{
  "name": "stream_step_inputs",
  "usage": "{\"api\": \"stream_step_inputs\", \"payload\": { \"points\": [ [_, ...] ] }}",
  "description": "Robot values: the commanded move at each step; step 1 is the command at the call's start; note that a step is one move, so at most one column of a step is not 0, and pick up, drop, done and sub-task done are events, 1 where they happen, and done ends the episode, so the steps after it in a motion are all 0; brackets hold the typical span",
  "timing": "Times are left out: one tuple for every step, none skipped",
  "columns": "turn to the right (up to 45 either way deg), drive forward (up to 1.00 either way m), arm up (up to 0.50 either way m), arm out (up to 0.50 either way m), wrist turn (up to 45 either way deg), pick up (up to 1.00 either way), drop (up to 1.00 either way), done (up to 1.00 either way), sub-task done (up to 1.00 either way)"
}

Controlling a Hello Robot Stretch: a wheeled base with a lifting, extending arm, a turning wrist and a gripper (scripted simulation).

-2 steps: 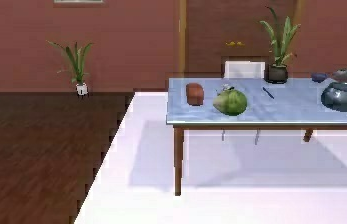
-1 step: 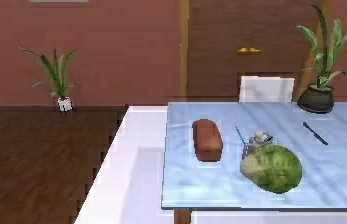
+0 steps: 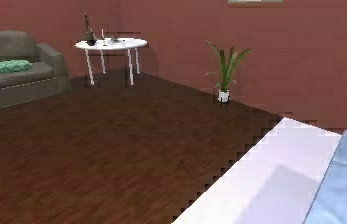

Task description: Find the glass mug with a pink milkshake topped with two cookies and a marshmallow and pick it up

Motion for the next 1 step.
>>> {"api": "stream_step_inputs", "payload": {
  "points": [
    [-18.0, 0.0, 0.0, 0.0, 0.0, 0.0, 0.0, 0.0, 0.0]
  ]
}}
